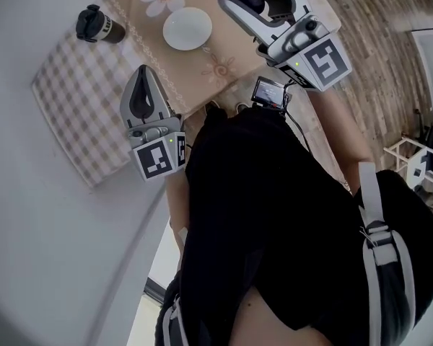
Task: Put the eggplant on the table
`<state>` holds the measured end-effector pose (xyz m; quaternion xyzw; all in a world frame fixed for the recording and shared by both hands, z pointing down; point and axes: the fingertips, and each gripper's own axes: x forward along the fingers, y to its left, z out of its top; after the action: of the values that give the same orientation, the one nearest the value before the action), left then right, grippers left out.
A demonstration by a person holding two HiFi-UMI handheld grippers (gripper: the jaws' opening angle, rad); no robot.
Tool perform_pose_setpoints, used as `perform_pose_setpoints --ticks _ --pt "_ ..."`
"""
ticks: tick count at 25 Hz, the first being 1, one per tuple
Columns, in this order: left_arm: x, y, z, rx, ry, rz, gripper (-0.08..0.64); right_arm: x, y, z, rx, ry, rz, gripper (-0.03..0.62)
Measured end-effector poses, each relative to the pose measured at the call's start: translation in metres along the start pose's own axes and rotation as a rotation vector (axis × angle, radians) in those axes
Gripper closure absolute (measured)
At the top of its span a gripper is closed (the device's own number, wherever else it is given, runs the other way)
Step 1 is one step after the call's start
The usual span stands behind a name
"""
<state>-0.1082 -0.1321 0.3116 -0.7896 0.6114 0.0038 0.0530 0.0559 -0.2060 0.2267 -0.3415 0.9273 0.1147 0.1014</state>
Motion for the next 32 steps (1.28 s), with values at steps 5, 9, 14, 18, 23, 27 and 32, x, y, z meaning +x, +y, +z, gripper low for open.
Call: perform_pose_setpoints --ticks 5,9,14,18,23,27,32 --pt "0.003 0.01 -0.01 -0.012 0.005 -0.007 0.558 0.012 0.004 -0.012 -0.02 0.031 0.01 0.373" --pt "0.001 0.013 -0.019 -0.024 0.013 -0.007 0.557 0.017 0.008 -0.029 -0.025 0.072 0.02 0.373" --pt "-0.004 0.015 -0.027 -0.029 0.03 0.001 0.557 0.021 0.018 -0.052 -0.055 0.131 0.054 0.373" --pt "-0.008 0.019 -0.034 -0.032 0.046 0.014 0.557 0.027 0.024 -0.068 -0.054 0.157 0.077 0.373" --pt "-0.013 0.025 -0.038 -0.035 0.055 0.029 0.557 0.033 0.031 -0.086 -0.053 0.188 0.096 0.373" --pt "-0.015 0.03 -0.039 -0.033 0.057 0.036 0.557 0.037 0.032 -0.1 -0.039 0.208 0.097 0.373" --pt "-0.019 0.037 -0.042 -0.033 0.061 0.048 0.557 0.037 0.034 -0.121 -0.018 0.251 0.091 0.373"
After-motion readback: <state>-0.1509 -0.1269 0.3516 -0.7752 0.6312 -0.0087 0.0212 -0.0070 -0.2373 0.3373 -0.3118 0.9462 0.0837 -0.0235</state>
